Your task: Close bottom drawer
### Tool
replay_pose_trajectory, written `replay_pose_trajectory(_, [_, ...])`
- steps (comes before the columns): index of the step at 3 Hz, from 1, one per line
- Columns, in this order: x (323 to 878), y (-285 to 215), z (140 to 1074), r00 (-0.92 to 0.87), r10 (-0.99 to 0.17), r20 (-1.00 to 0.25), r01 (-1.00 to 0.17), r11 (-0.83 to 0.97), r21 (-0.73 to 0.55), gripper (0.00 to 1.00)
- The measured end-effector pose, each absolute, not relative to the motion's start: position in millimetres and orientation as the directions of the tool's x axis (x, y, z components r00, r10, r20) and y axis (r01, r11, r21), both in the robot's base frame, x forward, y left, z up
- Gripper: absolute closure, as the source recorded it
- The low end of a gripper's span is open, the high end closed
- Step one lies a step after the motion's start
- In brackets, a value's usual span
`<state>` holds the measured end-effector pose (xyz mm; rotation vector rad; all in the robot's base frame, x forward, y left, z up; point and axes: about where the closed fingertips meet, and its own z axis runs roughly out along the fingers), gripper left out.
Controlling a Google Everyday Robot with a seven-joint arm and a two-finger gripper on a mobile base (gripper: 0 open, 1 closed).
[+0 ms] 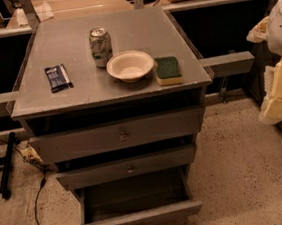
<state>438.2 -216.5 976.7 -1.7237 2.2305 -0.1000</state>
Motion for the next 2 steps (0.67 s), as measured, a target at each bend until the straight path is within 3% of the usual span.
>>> replay_pose_trajectory(1, [438.2, -216.5, 976.7, -0.221, -0.953, -0.207, -0.931, 0.270, -0.247, 0.00])
replay_pose_trajectory(2, [438.2, -216.5, 976.7, -0.221, -0.953, -0.207, -0.931, 0.270, -0.247, 0.19])
